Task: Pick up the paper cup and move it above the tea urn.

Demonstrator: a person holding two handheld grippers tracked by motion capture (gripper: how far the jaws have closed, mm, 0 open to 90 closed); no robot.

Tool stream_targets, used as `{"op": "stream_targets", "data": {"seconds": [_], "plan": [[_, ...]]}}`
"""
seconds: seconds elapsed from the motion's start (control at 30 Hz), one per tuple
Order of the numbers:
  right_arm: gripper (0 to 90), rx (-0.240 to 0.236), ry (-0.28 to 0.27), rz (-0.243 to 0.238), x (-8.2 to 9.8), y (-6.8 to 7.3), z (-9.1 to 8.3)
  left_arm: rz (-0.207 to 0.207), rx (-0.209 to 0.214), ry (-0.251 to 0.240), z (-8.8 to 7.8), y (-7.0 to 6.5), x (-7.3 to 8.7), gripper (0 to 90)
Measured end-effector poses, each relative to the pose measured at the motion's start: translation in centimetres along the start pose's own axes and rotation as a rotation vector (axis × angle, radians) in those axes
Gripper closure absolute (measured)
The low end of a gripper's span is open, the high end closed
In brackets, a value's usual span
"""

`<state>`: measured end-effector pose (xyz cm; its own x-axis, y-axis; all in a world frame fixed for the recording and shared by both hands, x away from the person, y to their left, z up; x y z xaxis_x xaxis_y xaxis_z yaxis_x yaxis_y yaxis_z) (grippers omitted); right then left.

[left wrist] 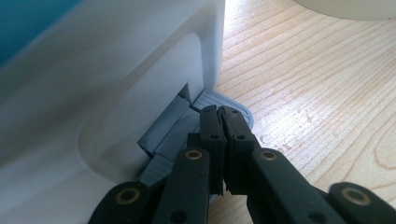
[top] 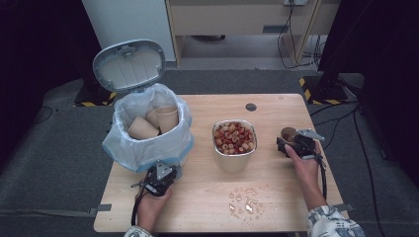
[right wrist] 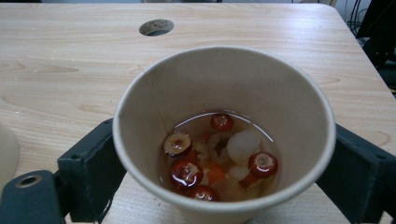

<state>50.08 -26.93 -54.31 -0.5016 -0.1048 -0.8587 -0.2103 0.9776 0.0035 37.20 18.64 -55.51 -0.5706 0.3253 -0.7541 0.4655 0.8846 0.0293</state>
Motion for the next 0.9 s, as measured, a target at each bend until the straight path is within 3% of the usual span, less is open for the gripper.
{"op": "stream_targets", "data": {"seconds": [0.2, 0.57, 0.9], "plan": [[16.7, -0.006, -0.039, 0.0, -0.3, 0.05, 0.08, -0.002, 0.0, -0.001, 0.0, 0.0, 0.0, 87.1], [23.7, 0.0, -0.035, -0.016, -0.07, 0.05, 0.45, -0.005, 0.003, -0.001, 0.0, 0.03, 0.01, 87.1], [28.5, -0.024, -0.044, -0.031, -0.08, -0.22, 0.38, -0.005, 0.003, -0.001, 0.0, 0.03, 0.01, 87.1]]}}
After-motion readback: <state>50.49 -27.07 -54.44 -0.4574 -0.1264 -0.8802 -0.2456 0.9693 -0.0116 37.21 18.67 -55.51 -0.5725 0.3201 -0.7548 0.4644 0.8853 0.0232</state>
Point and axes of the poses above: each handheld gripper's, and its own axes: z roughly forward along the jaws, x roughly out of its underside, y roughly to its left, the point moved 5 cm from there along z, roughly forward along the jaws, and after that the axes turned 4 degrees about -z, right-handed, at the moved point
